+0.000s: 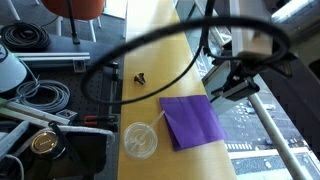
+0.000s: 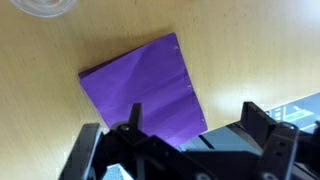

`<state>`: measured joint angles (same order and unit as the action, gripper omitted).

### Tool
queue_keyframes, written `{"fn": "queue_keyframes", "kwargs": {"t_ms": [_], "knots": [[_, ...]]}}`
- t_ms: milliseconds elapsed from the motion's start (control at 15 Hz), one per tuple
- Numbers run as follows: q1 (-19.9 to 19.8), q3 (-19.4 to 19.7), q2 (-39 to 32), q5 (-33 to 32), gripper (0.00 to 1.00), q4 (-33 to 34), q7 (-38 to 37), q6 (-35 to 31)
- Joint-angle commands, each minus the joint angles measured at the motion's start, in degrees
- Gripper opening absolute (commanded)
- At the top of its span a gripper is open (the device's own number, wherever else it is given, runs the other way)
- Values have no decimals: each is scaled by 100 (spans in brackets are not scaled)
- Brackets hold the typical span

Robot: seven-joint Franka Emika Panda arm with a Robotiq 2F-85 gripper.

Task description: Open the folder

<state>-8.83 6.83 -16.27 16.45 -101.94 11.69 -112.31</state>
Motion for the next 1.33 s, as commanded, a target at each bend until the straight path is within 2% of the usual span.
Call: {"fn": "queue_keyframes", "kwargs": {"t_ms": [0,400,933,1267], "knots": [[-423,-13,-841,103,100,861,242,473],[-897,-111,-1662,37,100,1139,661,258],[-897,-178,-2503,-235,100,1152,705,-518],[-882,-230,-2804,-358,100,1251,632,-711]]}}
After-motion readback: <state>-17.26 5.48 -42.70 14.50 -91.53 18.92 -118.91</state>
